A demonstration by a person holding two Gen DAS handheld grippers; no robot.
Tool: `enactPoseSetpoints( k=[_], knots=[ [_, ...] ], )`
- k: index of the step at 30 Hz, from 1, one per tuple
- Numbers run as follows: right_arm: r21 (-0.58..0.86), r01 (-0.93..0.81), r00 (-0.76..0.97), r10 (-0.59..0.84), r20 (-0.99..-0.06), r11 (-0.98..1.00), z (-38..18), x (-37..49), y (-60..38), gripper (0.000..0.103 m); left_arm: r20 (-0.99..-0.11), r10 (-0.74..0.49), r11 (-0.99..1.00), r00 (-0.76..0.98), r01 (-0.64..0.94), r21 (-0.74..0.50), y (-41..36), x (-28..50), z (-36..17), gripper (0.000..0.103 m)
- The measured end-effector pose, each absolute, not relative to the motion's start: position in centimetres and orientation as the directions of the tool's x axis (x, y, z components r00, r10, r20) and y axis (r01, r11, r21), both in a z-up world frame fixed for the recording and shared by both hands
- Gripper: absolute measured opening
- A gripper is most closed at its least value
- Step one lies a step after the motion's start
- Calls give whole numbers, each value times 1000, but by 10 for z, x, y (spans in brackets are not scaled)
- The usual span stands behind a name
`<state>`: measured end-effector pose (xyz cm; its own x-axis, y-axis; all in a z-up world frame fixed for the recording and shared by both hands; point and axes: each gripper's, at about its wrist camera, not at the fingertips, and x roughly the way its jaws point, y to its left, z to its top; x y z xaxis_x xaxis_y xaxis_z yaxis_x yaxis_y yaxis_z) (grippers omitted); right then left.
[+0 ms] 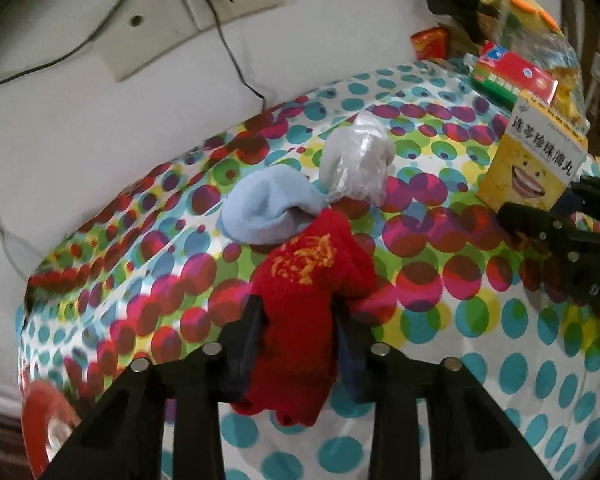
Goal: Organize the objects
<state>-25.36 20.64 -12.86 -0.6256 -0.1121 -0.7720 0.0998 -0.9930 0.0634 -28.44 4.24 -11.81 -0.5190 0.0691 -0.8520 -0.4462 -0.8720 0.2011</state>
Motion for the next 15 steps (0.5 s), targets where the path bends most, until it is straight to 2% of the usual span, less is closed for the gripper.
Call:
enactPoseSetpoints(
  k=[4, 15],
  knots=[
    [32, 87, -629, -80, -773, -996, -129, -253, 204, 28, -854, 79, -893, -515, -417, 169, 42, -266, -112, 31],
    [-7, 64, -623, -34, -781, -998, -131, -256, 204, 28, -825, 15, -933, -565, -305, 192, 52, -211, -111, 31]
  ],
)
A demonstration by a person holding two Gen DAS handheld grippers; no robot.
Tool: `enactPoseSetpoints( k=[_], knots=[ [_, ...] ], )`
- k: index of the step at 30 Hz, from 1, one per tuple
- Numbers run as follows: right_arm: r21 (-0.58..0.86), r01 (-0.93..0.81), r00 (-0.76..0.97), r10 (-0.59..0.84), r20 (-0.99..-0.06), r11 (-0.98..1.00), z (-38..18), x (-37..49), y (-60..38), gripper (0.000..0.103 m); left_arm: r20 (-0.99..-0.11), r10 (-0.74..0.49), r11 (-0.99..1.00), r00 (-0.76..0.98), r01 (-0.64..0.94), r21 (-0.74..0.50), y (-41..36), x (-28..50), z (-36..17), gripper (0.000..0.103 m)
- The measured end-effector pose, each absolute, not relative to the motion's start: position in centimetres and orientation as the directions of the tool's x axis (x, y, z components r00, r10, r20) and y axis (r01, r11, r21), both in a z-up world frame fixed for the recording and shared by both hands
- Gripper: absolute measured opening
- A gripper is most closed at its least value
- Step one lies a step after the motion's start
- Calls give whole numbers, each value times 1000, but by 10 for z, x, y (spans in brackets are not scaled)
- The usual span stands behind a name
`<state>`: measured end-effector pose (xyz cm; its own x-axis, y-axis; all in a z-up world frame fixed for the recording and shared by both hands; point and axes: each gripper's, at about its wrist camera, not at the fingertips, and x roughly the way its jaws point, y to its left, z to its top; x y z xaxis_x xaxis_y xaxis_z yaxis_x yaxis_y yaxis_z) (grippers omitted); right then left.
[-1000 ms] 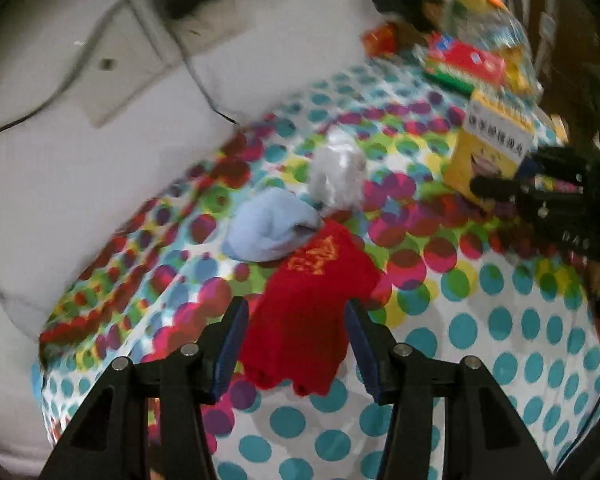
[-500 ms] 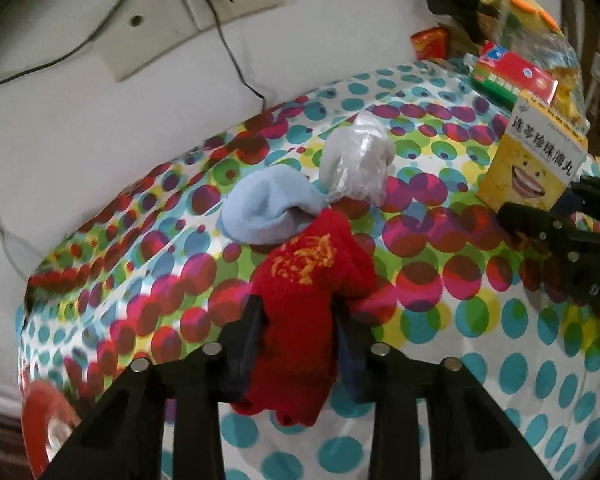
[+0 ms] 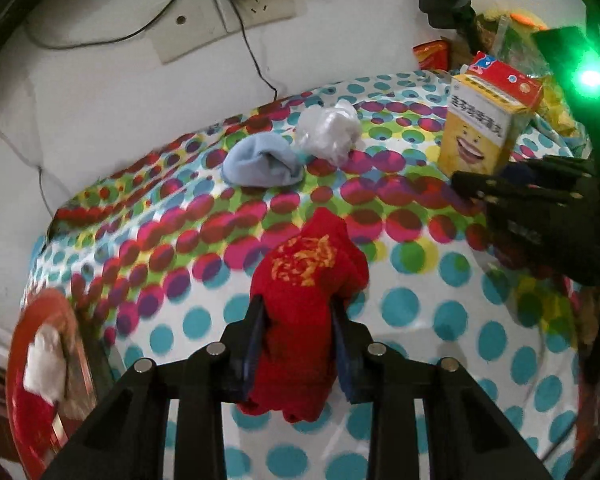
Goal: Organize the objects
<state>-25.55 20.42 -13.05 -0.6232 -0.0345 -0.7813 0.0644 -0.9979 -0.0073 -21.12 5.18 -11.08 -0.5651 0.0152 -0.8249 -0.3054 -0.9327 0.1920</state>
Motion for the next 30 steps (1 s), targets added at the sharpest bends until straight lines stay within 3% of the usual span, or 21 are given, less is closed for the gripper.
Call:
enactPoseSetpoints(
  k=[20, 30],
  knots=[
    [-33, 65, -624, -15, -782, -997, -131, -256, 202, 28, -841, 33, -974, -540, -206, 94, 26, -168, -92, 31],
    [-32, 65, -624, -15, -782, -997, -131, -256, 202, 28, -822, 13, -974, -569, -194, 119, 8, -161, -70, 31]
  ],
)
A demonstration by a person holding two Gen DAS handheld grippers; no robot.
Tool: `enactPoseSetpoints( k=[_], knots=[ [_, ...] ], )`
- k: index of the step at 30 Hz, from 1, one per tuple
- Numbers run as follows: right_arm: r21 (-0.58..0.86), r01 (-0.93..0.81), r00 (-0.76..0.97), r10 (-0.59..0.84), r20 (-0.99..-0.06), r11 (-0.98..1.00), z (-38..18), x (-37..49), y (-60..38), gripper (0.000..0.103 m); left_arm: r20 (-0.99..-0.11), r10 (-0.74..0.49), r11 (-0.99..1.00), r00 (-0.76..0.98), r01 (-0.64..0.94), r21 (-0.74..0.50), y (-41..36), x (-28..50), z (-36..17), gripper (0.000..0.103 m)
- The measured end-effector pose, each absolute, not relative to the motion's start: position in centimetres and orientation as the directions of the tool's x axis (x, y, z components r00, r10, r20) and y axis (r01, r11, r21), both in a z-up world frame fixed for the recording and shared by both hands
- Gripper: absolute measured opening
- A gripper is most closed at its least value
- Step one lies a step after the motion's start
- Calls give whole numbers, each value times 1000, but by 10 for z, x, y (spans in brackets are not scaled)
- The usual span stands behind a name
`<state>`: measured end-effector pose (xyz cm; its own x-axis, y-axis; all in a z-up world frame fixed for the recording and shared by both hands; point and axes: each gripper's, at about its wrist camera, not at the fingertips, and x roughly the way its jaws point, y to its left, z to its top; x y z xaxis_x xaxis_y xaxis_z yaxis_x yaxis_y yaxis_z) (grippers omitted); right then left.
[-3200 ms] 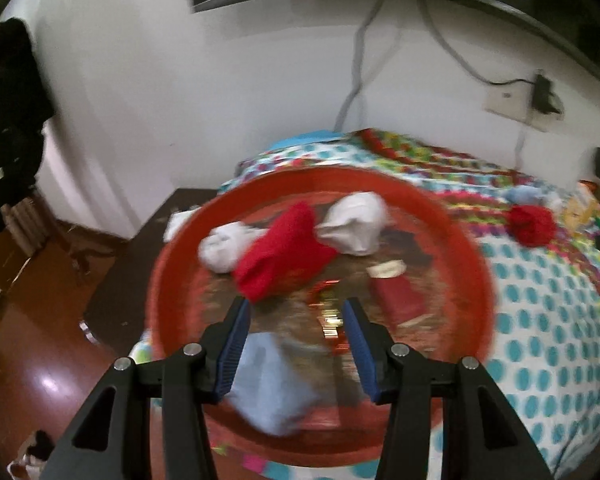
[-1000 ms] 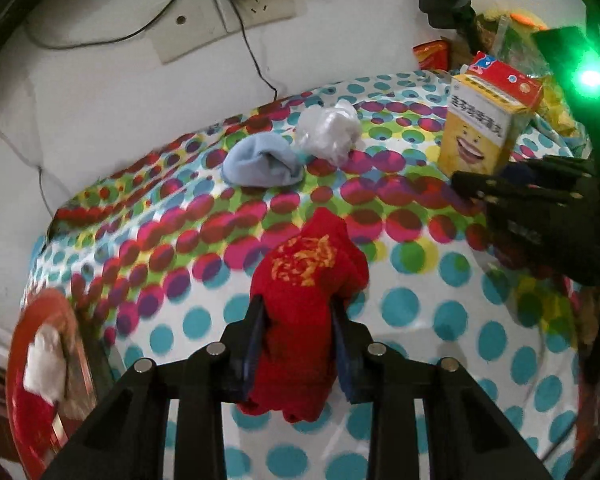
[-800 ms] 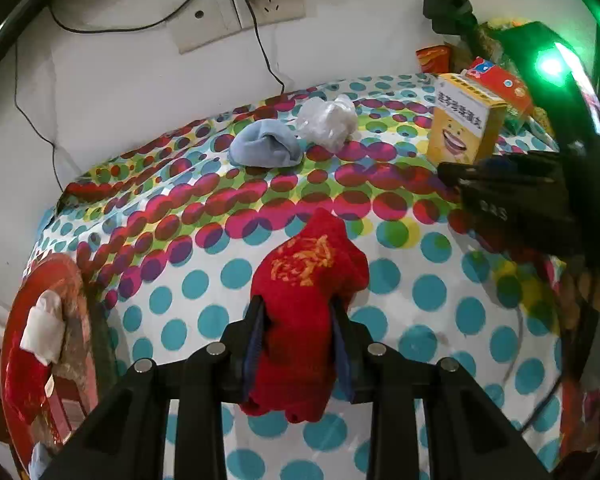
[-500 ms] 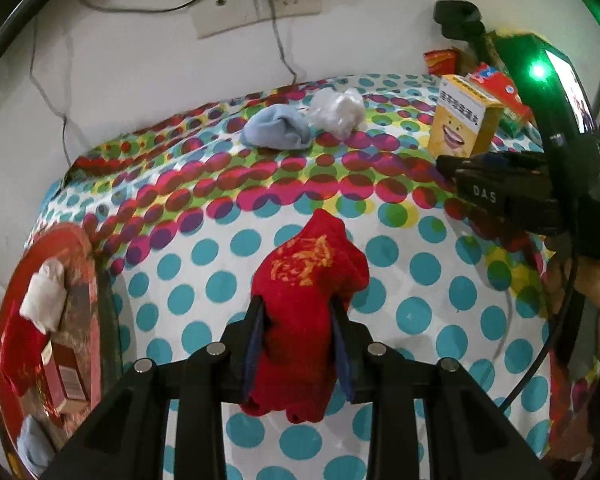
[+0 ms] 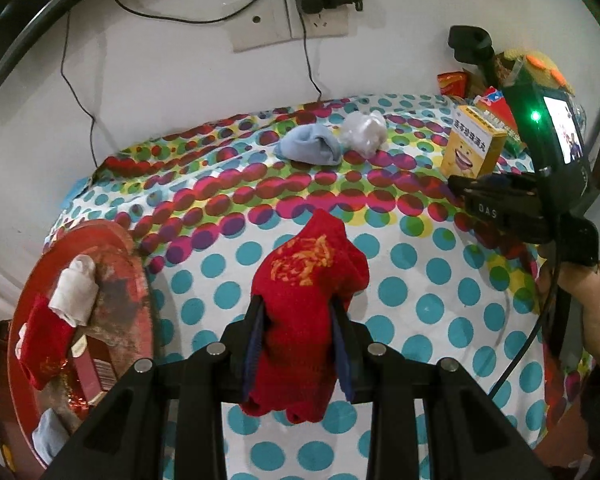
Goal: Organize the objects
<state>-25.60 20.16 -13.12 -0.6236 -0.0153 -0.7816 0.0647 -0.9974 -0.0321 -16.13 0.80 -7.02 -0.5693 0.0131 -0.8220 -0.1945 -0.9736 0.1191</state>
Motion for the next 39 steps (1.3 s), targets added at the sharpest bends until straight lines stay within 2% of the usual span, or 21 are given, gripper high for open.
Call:
enactPoseSetpoints(
  k=[19, 39],
  knots=[
    [-32, 63, -623, -14, -782, -997, -131, -256, 201, 28, -813, -47, -988, -580, -96, 125, -56, -164, -52, 31],
    [-49, 65, -625, -2, -781, -997, -131, -257, 200, 28, -830, -120, -993, -545, 53, 110, -134, -162, -66, 31]
  ],
)
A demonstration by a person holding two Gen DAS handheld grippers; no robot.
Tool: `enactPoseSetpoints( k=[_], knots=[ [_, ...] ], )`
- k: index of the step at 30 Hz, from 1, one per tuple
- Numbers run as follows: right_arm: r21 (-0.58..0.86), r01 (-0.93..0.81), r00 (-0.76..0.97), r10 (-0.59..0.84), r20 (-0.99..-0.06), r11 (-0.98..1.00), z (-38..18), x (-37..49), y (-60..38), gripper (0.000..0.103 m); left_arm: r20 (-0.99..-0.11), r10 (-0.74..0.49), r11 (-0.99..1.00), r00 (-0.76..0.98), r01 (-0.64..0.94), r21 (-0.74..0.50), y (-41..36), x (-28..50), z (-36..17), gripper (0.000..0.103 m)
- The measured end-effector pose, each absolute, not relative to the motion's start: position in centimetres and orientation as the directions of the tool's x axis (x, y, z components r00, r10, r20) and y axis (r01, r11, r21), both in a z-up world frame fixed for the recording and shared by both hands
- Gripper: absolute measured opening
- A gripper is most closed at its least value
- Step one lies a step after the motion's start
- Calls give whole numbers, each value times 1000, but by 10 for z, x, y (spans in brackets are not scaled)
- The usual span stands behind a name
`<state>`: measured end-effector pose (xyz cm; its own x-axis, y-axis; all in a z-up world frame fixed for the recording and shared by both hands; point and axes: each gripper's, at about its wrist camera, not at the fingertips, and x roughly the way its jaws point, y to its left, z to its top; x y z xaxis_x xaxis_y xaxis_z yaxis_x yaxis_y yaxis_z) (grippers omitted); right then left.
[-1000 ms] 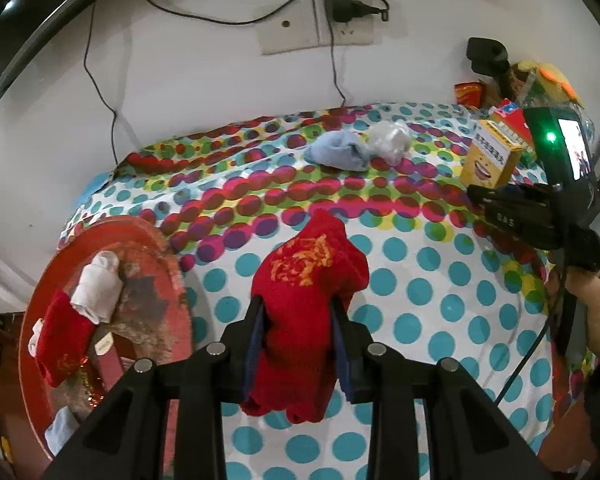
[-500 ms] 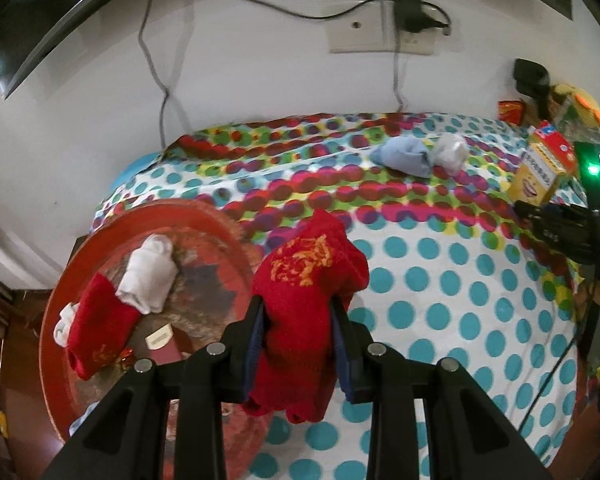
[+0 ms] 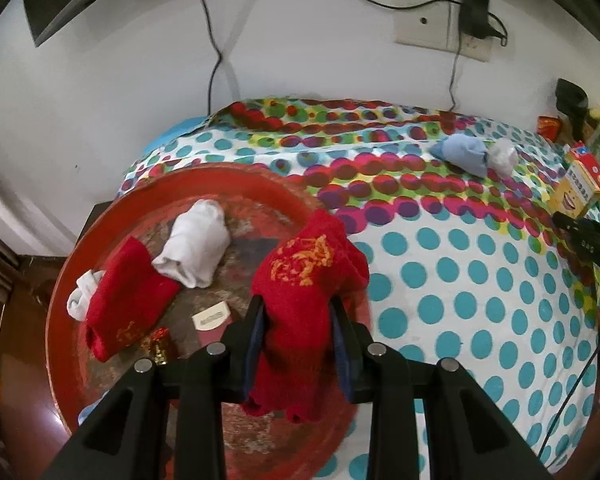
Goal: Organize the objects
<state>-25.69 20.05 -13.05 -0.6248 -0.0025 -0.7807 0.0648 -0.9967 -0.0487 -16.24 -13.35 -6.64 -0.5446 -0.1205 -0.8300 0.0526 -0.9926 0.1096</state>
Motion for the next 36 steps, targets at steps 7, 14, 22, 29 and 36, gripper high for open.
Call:
enactPoseSetpoints(
  k=[7, 14, 22, 29, 36],
  knots=[
    [-52, 65, -625, 0, -780, -997, -130, -257, 201, 28, -834, -150, -988, -530, 98, 116, -161, -161, -71, 31],
    [-64, 67, -626, 8, -779, -996, -129, -257, 199, 28, -836, -185, -981, -516, 141, 130, -188, -156, -75, 31],
    [-80, 68, -628, 20, -778, -994, -130, -256, 198, 29, -839, -217, -972, -499, 191, 138, -220, -151, -84, 32],
    [-100, 70, -631, 34, -775, -992, -129, -256, 197, 29, -834, -222, -970, -506, 202, 136, -231, -148, -85, 34],
    [-128, 74, -634, 53, -771, -989, -129, -255, 196, 29, -802, -265, -952, -535, 276, 130, -232, -139, -79, 48]
  ],
)
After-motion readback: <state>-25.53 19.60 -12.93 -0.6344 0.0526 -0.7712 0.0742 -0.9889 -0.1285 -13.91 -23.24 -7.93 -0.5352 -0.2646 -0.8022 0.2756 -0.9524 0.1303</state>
